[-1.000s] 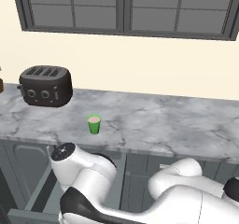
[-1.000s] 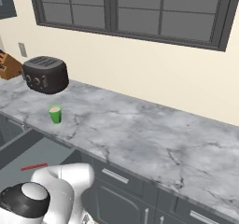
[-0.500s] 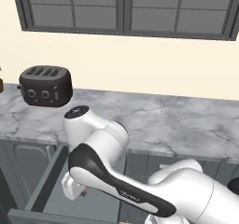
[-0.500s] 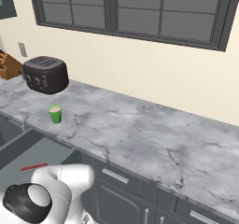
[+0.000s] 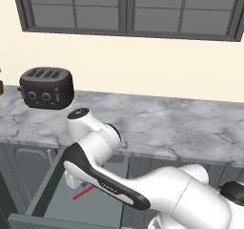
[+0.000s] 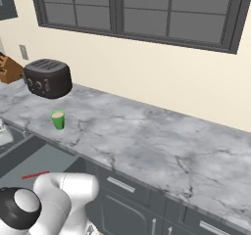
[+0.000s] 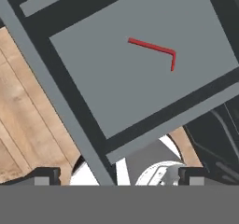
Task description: Pick up the straw from the left drawer and put it inside the smoothie cup.
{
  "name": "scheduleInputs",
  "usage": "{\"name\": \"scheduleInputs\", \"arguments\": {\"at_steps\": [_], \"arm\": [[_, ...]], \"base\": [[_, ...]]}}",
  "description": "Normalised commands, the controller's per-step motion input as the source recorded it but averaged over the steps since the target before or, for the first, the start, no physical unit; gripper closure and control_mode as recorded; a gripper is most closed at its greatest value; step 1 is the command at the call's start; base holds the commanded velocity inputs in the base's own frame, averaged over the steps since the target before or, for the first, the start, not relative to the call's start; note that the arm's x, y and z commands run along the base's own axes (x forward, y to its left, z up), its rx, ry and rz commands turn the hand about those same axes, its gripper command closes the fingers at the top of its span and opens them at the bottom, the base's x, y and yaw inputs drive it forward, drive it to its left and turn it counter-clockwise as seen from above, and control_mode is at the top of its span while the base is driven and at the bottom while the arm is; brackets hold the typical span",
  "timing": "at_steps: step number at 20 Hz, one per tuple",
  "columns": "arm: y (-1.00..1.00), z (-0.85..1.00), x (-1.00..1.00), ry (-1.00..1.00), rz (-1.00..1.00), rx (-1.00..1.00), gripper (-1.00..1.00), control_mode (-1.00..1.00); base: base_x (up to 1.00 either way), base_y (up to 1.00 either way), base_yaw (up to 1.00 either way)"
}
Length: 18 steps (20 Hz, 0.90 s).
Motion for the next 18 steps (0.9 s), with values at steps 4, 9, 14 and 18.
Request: {"name": "scheduleInputs", "arguments": {"at_steps": [4, 9, 14, 18], "arm": [[0.00, -0.66, 0.60, -0.09, 0.21, 0.11, -1.00, -1.00], [0.00, -0.45, 0.49, -0.01, 0.29, 0.09, -1.00, -1.00], [0.01, -0.39, 0.30, 0.14, 0.32, -0.02, -1.00, -1.00], [0.38, -0.14, 0.02, 0.18, 0.29, -0.11, -1.00, -1.00]], "base": [[0.00, 0.00, 0.00], [0.00, 0.00, 0.00], [0.00, 0.00, 0.00], [0.00, 0.00, 0.00]]}}
